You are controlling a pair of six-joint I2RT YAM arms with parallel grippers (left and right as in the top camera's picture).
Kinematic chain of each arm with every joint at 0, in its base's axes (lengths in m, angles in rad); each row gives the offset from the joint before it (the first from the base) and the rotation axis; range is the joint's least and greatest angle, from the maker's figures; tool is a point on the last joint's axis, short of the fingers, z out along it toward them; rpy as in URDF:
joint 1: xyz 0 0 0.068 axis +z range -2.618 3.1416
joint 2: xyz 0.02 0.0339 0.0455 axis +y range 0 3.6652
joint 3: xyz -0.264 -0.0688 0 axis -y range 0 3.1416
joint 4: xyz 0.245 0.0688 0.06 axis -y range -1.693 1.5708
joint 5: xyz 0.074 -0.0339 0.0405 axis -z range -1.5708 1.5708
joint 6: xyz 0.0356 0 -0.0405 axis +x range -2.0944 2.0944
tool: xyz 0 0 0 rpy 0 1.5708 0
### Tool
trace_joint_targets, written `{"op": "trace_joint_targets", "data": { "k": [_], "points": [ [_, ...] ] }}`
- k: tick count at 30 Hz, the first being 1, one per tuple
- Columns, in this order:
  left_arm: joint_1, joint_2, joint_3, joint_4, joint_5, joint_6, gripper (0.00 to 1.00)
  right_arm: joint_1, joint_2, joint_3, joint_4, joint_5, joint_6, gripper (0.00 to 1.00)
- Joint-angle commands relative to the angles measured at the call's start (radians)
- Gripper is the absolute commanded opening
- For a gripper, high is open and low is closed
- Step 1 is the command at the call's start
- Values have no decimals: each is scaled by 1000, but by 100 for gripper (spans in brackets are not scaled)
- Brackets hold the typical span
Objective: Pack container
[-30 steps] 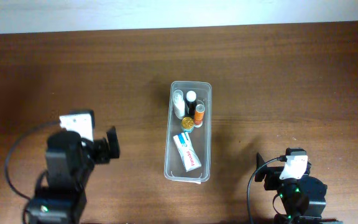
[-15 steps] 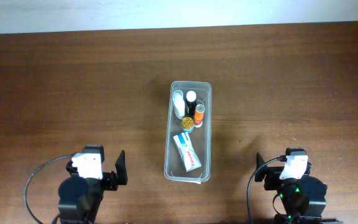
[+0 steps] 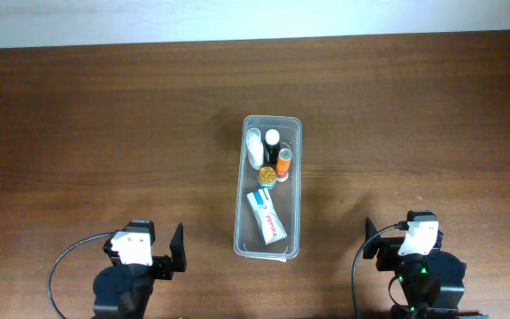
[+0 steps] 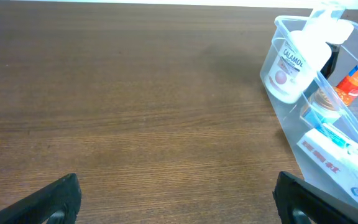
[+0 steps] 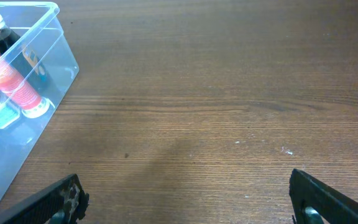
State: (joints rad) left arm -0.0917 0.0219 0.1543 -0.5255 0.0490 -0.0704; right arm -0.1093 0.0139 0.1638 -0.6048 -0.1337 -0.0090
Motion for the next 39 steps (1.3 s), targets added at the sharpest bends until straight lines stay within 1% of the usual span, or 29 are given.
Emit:
{"op": "trace_joint_targets", "data": {
  "k": [1, 39],
  "points": [
    [6, -17, -13, 18, 2, 19, 99, 7, -10, -7, 0, -13, -10, 98],
    [6, -17, -13, 18, -11, 19, 99, 7, -10, -7, 0, -13, -10, 98]
  ]
}}
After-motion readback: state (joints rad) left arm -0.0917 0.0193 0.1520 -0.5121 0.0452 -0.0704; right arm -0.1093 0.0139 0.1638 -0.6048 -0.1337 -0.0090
